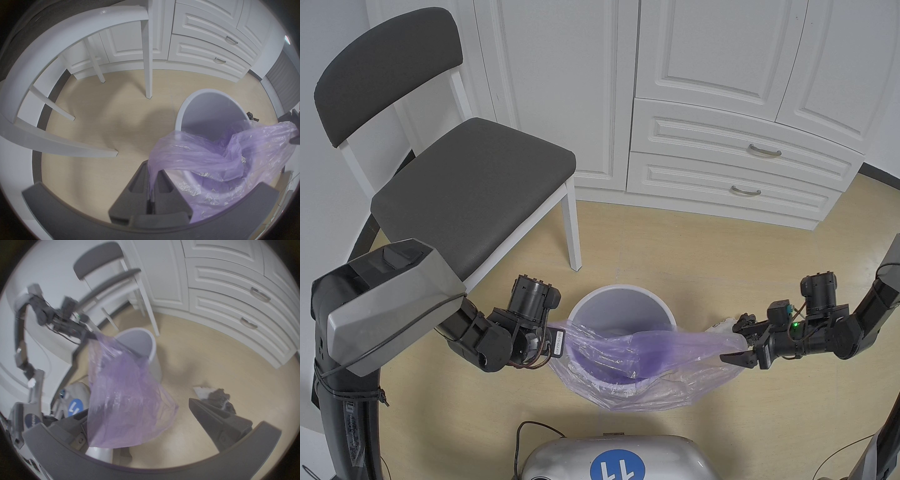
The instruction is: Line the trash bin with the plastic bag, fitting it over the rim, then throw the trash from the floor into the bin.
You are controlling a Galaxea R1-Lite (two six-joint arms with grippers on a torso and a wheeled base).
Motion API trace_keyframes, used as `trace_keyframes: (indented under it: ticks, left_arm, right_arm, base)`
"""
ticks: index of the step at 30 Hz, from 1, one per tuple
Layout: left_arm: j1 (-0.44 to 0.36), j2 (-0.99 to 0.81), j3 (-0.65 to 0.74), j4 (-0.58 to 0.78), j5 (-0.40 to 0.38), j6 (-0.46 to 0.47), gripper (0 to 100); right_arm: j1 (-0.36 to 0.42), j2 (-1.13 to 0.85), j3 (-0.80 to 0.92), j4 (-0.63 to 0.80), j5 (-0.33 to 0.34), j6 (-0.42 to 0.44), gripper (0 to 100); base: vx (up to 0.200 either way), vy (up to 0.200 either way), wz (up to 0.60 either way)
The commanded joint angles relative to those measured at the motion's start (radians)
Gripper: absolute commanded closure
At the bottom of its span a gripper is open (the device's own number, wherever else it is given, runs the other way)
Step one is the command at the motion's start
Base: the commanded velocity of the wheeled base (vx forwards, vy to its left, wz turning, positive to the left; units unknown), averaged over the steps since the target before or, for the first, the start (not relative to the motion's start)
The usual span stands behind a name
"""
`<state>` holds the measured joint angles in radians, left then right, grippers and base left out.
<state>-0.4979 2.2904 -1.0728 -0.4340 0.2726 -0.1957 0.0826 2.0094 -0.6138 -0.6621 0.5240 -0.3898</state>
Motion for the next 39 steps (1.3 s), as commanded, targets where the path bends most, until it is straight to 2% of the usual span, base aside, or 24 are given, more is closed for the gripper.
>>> trace_keyframes:
  ticks: [1,4,5,9,10,12,18,21,25,30,31,32,34,37,38,39]
  left_arm:
    - [0.005,0.015,-0.004,0.011,-0.001,0.004,100]
    - [0.007,0.015,-0.004,0.011,-0.001,0.006,100]
    - [0.01,0.015,-0.001,0.012,-0.001,0.007,100]
    - [0.018,0.023,0.001,0.012,-0.001,0.01,100]
    - [0.018,0.023,0.001,0.012,-0.001,0.01,100]
    - [0.025,0.037,-0.006,0.015,-0.001,0.01,100]
    - [0.039,0.052,-0.009,0.037,-0.001,0.022,100]
    - [0.042,0.049,-0.018,0.055,-0.001,0.022,100]
    - [0.047,0.05,-0.024,0.055,-0.001,0.021,100]
    - [0.042,0.032,-0.024,0.041,-0.003,0.012,100]
    - [0.035,0.012,-0.018,0.04,-0.003,0.006,100]
    - [0.027,-0.002,-0.016,0.04,-0.003,-0.002,100]
    - [0.012,-0.017,-0.018,0.04,-0.003,-0.031,100]
    - [0.004,-0.02,-0.026,0.035,-0.001,-0.053,100]
    - [0.004,-0.02,-0.026,0.035,-0.001,-0.053,100]
    - [0.004,-0.019,-0.027,0.029,-0.001,-0.051,100]
  right_arm:
    - [-0.196,0.049,-0.001,-0.077,0.194,-0.035,0]
    - [-0.205,0.049,0.0,-0.09,0.203,-0.034,0]
    - [-0.222,0.057,-0.001,-0.094,0.244,-0.034,0]
    - [-0.254,0.063,-0.006,-0.096,0.333,-0.031,0]
    - [-0.254,0.063,-0.006,-0.096,0.333,-0.031,0]
    - [-0.273,0.06,-0.004,-0.105,0.395,-0.024,0]
    - [-0.293,0.057,-0.001,-0.126,0.413,-0.024,0]
    - [-0.311,0.062,0.002,-0.157,0.464,-0.024,0]
    - [-0.323,0.06,0.0,-0.172,0.476,-0.017,0]
    - [-0.282,-0.024,0.0,-0.169,0.453,0.081,0]
    - [-0.218,-0.069,0.017,-0.169,0.399,0.117,0]
    - [-0.17,-0.092,0.031,-0.171,0.333,0.117,0]
    - [-0.052,-0.129,0.04,-0.171,0.152,0.115,0]
    - [0.181,-0.144,-0.023,-0.168,-0.228,0.112,0]
    - [0.181,-0.144,-0.023,-0.168,-0.228,0.112,0]
    - [0.292,-0.141,-0.078,-0.148,-0.4,0.086,0]
  base:
    - [0.0,0.0,0.0]
    - [0.0,0.0,0.0]
    - [0.0,0.0,0.0]
    - [0.0,0.0,0.0]
    - [0.0,0.0,0.0]
    - [0.0,0.0,0.0]
    - [0.0,0.0,0.0]
    - [0.0,0.0,0.0]
    - [0.0,0.0,0.0]
    - [0.0,0.0,0.0]
    - [0.0,0.0,0.0]
    - [0.0,0.0,0.0]
    - [0.0,0.0,0.0]
    - [0.0,0.0,0.0]
    - [0.0,0.0,0.0]
    - [0.0,0.0,0.0]
